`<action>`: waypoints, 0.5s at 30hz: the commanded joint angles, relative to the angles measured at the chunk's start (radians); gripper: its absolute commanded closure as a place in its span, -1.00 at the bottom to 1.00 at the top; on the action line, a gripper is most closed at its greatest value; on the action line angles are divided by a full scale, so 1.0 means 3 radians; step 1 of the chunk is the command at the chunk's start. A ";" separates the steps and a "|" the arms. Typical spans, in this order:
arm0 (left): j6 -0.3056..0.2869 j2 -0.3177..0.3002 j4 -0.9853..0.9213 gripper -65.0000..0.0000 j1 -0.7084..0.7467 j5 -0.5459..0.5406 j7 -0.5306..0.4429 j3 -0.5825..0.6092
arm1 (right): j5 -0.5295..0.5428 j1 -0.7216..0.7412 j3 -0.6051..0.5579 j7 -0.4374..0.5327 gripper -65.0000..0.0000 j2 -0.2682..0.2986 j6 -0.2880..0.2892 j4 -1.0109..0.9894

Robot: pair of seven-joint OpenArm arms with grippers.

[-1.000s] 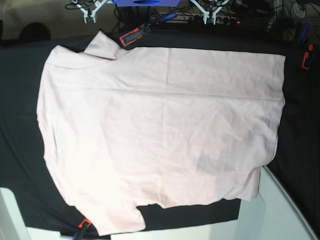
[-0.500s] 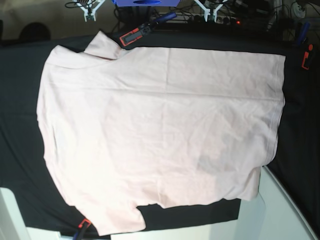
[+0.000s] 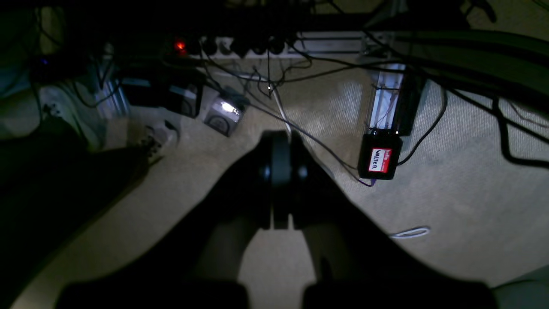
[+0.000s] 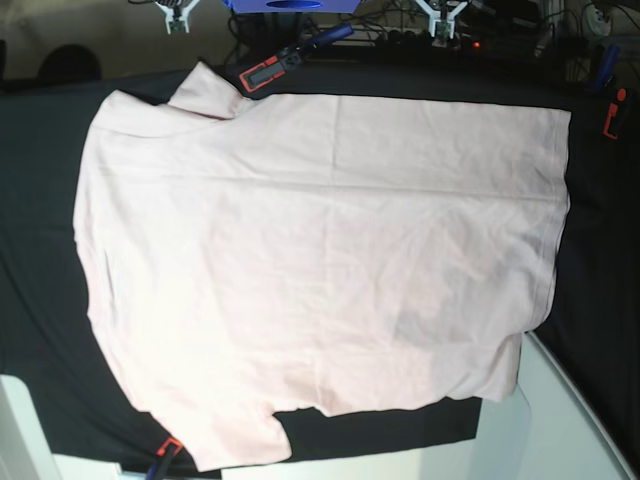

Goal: Fold the T-shirt properly

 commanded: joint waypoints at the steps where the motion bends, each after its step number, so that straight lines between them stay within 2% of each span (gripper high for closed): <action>1: 0.0019 -0.0022 0.0069 1.00 0.0120 0.0002 -0.0012 -0.0007 | -0.0001 -0.0076 0.0013 -0.0017 0.77 0.0011 -0.0002 0.0030; 8: 0.0019 -0.0027 0.0744 1.00 0.0617 -0.0003 -0.0012 -0.0048 | -0.0001 -0.0469 0.0019 -0.0017 0.77 0.0021 -0.0007 0.0679; 12: 0.0019 0.0019 0.1123 1.00 0.0801 -0.0003 -0.0012 -0.0483 | 0.0004 -0.0751 0.0024 -0.0048 0.80 0.0108 -0.0007 0.1211; 15: 0.0019 0.0039 0.1286 1.00 0.0836 -0.0003 -0.0012 -0.0774 | 0.0004 -0.0909 0.0203 -0.0237 0.96 0.0118 -0.0007 0.1641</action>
